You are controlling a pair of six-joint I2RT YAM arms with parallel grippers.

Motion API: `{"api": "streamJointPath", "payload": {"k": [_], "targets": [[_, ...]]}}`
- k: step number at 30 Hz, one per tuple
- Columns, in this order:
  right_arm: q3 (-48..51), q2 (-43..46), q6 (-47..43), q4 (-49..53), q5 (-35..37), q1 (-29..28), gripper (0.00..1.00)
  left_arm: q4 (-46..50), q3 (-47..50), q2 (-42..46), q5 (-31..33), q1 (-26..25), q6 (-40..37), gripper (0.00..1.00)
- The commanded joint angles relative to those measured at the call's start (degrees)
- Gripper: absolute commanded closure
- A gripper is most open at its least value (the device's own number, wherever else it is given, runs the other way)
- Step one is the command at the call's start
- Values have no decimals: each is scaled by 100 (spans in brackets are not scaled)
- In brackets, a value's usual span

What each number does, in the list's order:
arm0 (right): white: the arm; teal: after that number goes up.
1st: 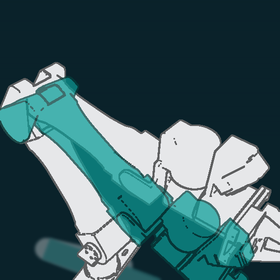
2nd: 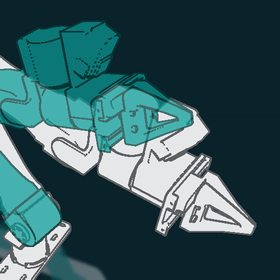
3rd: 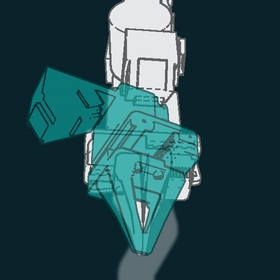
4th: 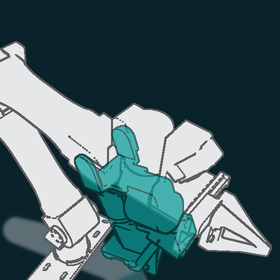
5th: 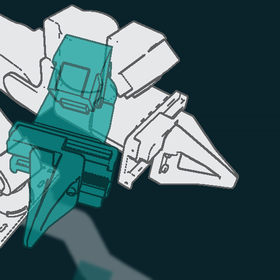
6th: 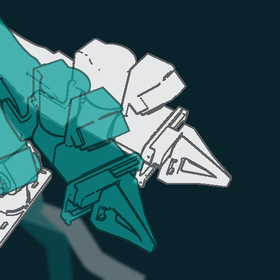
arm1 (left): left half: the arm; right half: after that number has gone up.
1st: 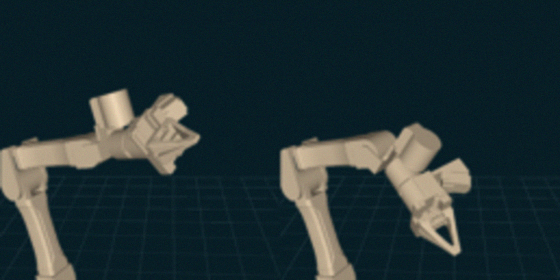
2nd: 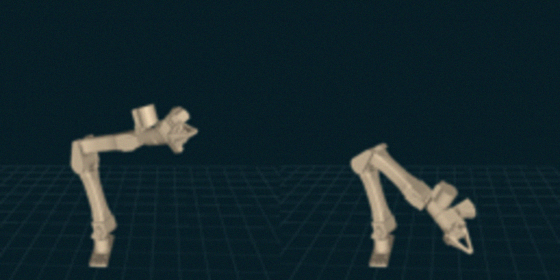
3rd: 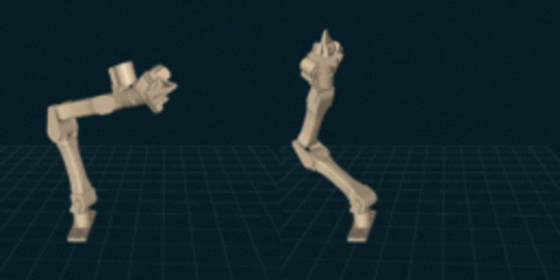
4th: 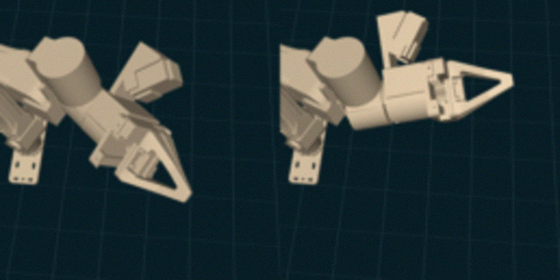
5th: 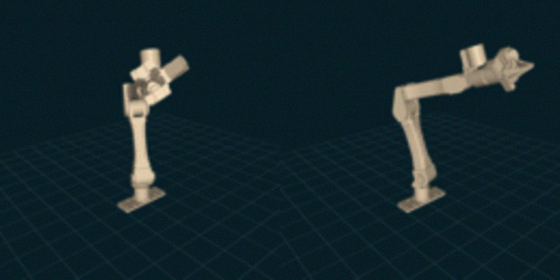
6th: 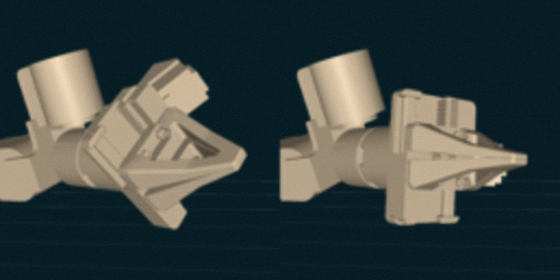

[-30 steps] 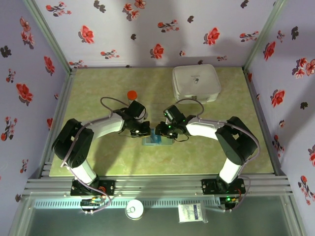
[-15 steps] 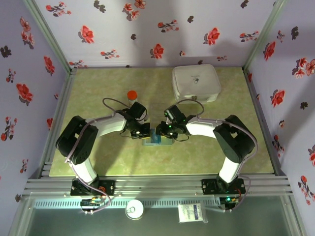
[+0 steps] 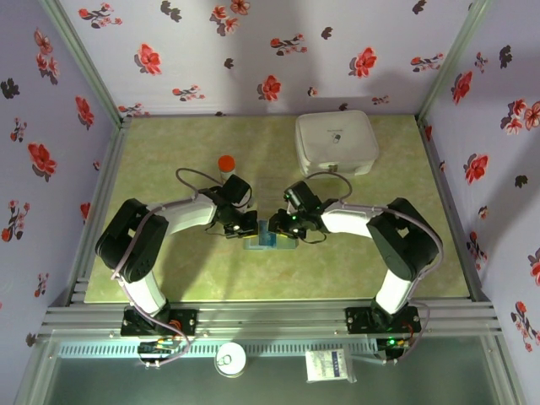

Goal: Take the credit cards out of the card holder

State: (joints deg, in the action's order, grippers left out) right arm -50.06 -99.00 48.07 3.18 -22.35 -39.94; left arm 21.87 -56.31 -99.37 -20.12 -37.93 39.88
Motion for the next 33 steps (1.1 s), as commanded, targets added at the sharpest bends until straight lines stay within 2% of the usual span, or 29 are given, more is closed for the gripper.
{"api": "streamJointPath", "payload": {"k": [1,9,22,33], "targets": [[153,256,-22,-119,-124,83,66,318,83,-63,224,-17,-161,100],[229,157,-35,-29,-70,118,66,332,92,-39,236,1,-141,100],[135,-247,35,-430,-508,118,66,331,93,-56,241,-4,-136,100],[295,-49,208,-824,-658,118,79,354,112,-28,240,-5,-136,100]]}}
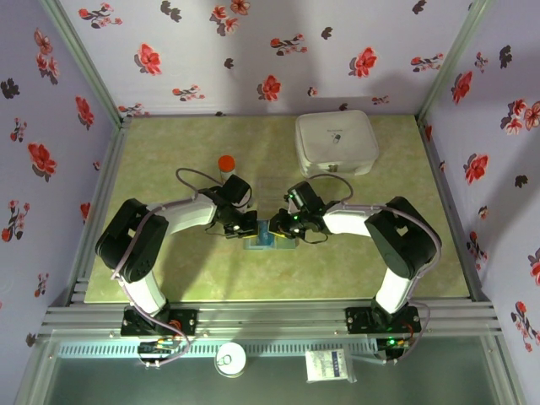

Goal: Take the credit cards out of the card holder

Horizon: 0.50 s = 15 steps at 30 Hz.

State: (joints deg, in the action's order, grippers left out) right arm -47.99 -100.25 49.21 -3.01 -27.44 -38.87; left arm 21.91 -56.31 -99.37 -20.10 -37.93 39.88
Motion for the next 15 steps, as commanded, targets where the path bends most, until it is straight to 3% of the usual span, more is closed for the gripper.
{"api": "streamJointPath", "payload": {"k": [1,15], "targets": [[96,57,97,-233,-164,11,80,349,105,-32,237,-4,-130,100],[285,143,29,-142,-46,72,93,336,155,38,273,-4,-114,100]]}}
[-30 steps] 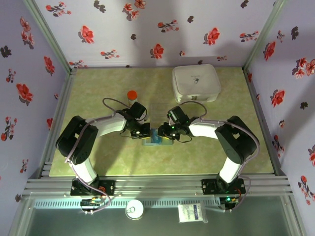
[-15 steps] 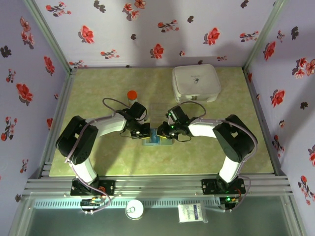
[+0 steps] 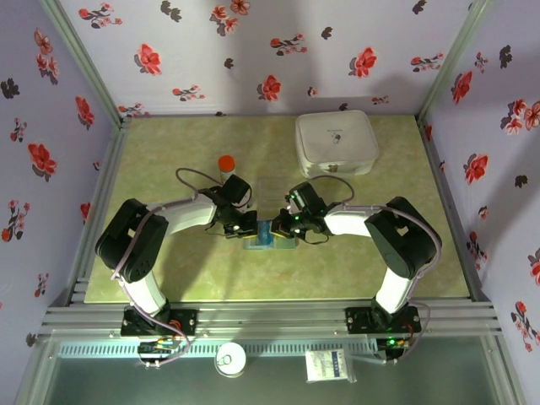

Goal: Take the credit cards out of the card holder

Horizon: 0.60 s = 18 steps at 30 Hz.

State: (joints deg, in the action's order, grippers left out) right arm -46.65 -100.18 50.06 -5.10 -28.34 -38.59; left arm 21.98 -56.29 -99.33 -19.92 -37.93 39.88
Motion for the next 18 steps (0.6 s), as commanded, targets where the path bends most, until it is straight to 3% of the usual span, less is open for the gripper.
{"api": "streamJointPath", "payload": {"k": [1,10,18], "targets": [[185,184,-81,107,58,65,95,326,154,47,258,-1,-116,100],[104,930,-696,1247,449,167,100,277,145,189,202,5,-70,100],[-755,1228,-1765,2702,1017,177,100,191,83,581,237,72,33,100]]}}
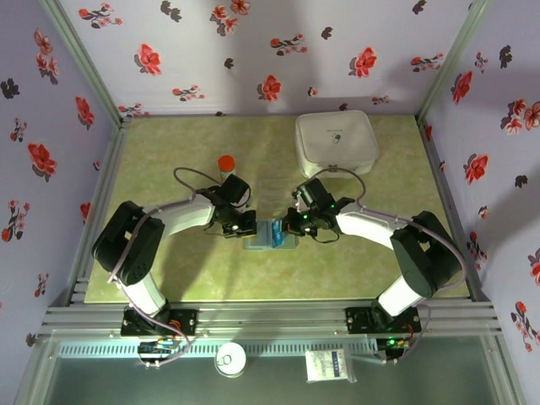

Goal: Take the credit cards out of the card holder

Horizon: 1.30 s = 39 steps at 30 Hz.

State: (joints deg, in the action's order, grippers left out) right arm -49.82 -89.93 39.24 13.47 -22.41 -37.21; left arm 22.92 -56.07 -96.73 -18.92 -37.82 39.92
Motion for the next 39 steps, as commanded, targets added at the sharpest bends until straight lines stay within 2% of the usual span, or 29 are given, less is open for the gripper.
{"api": "streamJointPath", "payload": {"k": [1,5,11,17,22,29,39], "targets": [[-546,224,-846,992,504,43,100,71,86,383,139,75,49,100],[-951,270,-1714,1532,750,30,100,-21,182,644,154,186,88,100],[-1368,266,-3774,1939,685,11,100,-61,402,965,201,434,56,100],[-2263,-138,-6348,2879,1219,-18,100,-36,570,1178,168,630,-46,100],[-3106,-684,-7795,3424,1354,-16,100,-6,674,1250,83,776,-102,100],[-4582,-1802,-8720,4192,1070,108,100,70,793,1365,50,947,-137,100],[-6586,-3386,-9201,5399,364,384,100,99,903,1375,47,1031,-143,100]]}}
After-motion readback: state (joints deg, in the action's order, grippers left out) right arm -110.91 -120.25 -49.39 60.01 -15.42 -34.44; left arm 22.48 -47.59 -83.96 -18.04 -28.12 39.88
